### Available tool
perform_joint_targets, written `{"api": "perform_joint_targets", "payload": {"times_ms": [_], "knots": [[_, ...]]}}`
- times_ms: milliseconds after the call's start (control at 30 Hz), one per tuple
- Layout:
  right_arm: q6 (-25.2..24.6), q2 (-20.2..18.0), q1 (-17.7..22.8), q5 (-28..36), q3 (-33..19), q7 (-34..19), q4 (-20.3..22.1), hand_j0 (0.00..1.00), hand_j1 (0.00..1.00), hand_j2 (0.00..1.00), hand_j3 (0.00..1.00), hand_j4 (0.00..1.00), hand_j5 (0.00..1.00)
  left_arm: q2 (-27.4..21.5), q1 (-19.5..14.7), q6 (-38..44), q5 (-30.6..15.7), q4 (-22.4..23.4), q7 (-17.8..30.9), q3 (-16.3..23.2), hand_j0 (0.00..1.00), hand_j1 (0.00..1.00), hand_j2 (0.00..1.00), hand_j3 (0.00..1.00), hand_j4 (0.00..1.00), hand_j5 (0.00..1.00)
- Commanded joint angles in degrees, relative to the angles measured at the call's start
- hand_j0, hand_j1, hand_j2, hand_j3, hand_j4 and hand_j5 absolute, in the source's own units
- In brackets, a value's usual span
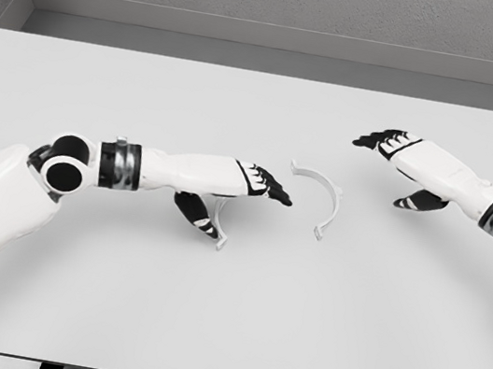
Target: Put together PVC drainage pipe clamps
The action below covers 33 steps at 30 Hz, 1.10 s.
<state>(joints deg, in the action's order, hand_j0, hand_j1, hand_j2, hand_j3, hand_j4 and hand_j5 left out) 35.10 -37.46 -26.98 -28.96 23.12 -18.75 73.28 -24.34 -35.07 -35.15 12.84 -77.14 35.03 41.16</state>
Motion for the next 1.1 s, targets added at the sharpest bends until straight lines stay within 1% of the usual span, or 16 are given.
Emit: {"api": "perform_joint_targets", "payload": {"times_ms": [0,200,300,367,600,833,900,933,1000,1067], "knots": [[-0.1,0.0,0.0,0.4,-0.2,0.0,0.0,1.00,1.00,1.00,1.00,1.00,1.00,0.2,0.0,0.2,-0.4,0.3,0.0,0.0,1.00,1.00,1.00,1.00,1.00,1.00],[-0.1,0.2,-0.1,0.4,-0.3,-0.1,0.0,1.00,1.00,1.00,1.00,1.00,1.00,0.3,-0.1,0.2,-0.4,1.0,0.0,0.0,1.00,1.00,1.00,1.00,1.00,1.00],[-0.1,-0.1,-0.1,0.4,-0.4,-0.1,0.5,1.00,1.00,1.00,1.00,1.00,1.00,1.4,-0.4,0.2,0.0,1.1,0.0,0.0,1.00,1.00,1.00,1.00,1.00,1.00],[-0.1,-0.2,0.0,0.4,-1.1,-0.1,0.7,1.00,1.00,1.00,1.00,1.00,1.00,2.3,-0.4,0.2,0.2,2.0,0.0,0.0,1.00,1.00,1.00,1.00,1.00,1.00],[-0.1,-0.2,0.0,0.4,-1.0,-0.7,0.7,1.00,1.00,1.00,1.00,1.00,1.00,2.7,-1.1,0.2,0.4,3.0,0.0,0.0,1.00,1.00,1.00,1.00,1.00,1.00],[-0.1,-0.2,0.1,0.4,-1.0,-0.7,0.9,1.00,1.00,1.00,1.00,1.00,1.00,1.7,-1.7,0.2,-0.2,2.5,0.0,-0.2,1.00,1.00,1.00,1.00,1.00,1.00],[-0.1,0.5,0.6,0.5,-0.6,-0.6,0.9,1.00,1.00,1.00,1.00,1.00,1.00,1.5,-1.8,0.2,0.2,3.0,0.0,-0.2,1.00,1.00,1.00,1.00,1.00,1.00],[-0.1,0.8,0.5,0.4,-0.5,-0.7,0.9,1.00,1.00,1.00,1.00,1.00,1.00,0.2,-1.7,0.2,0.2,3.0,0.0,-0.3,1.00,1.00,1.00,1.00,1.00,1.00],[-0.1,2.4,1.4,0.3,0.3,-0.8,1.8,1.00,1.00,1.00,1.00,1.00,1.00,-0.2,-1.6,0.2,0.1,3.0,0.0,-0.3,1.00,1.00,1.00,1.00,1.00,1.00],[-0.1,2.5,1.5,0.3,0.7,-0.8,1.9,1.00,1.00,1.00,1.00,1.00,1.00,-0.3,-1.5,0.2,0.2,3.0,0.0,-0.3,1.00,1.00,1.00,1.00,1.00,1.00]]}}
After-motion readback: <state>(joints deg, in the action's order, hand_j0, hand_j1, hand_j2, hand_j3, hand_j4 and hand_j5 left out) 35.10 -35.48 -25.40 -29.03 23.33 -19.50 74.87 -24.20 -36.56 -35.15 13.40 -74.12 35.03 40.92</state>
